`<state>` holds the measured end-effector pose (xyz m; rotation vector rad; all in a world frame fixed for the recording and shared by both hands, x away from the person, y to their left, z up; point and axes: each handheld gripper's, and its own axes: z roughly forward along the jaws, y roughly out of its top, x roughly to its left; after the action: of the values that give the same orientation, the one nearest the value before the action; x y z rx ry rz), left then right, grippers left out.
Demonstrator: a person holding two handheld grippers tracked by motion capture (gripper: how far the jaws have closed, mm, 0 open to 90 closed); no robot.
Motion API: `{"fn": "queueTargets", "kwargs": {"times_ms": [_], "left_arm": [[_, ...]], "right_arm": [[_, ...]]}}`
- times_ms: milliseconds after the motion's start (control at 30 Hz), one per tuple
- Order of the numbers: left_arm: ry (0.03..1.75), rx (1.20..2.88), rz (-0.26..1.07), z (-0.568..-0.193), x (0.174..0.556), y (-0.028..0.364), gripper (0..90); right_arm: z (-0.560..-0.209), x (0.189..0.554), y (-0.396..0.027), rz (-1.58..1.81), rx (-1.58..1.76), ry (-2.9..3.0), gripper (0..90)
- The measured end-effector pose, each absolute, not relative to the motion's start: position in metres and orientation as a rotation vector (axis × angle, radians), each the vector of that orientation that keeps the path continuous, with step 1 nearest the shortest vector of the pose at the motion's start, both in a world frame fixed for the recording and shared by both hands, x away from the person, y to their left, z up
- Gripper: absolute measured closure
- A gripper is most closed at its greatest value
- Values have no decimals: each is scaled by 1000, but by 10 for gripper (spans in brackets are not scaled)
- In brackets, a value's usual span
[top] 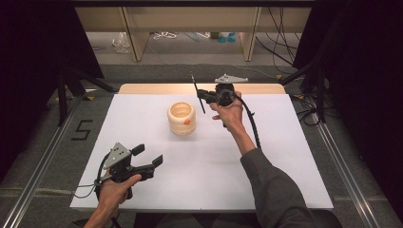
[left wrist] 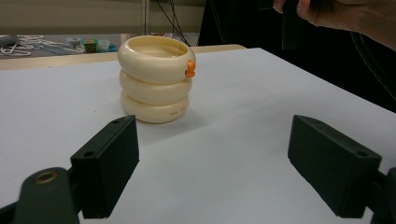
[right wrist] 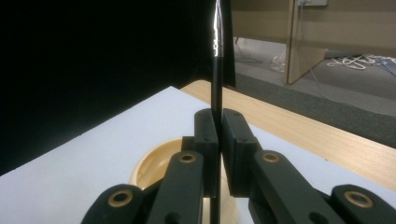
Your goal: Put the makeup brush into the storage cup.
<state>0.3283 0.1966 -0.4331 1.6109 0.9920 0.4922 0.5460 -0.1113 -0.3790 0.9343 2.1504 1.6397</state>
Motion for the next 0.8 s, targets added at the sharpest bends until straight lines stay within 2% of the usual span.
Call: {"fn": "queueTargets", "kwargs": {"times_ms": [800], "left_arm": [[986, 1612, 487, -433, 328, 197, 158]], "right_arm": [[-380, 560, -85, 1658, 924, 2152, 857]]}}
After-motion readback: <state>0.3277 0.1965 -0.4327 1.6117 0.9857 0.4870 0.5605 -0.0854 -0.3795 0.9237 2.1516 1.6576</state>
